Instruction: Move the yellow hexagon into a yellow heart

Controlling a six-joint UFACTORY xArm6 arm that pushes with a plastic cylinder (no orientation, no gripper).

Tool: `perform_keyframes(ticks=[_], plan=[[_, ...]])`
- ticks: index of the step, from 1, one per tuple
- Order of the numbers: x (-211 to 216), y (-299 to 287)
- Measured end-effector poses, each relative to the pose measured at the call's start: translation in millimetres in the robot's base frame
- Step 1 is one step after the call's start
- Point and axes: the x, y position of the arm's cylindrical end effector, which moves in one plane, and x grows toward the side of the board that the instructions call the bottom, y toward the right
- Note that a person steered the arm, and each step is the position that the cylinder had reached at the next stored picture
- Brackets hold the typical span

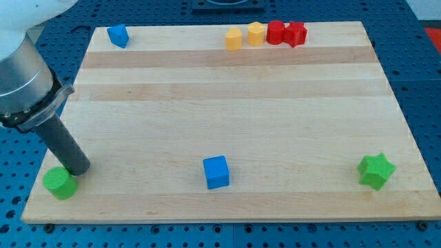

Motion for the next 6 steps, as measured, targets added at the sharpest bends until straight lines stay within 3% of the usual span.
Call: perform_keyframes(ticks=[1,6], plan=[[-11.4,0.0],[-192.6,48.3]])
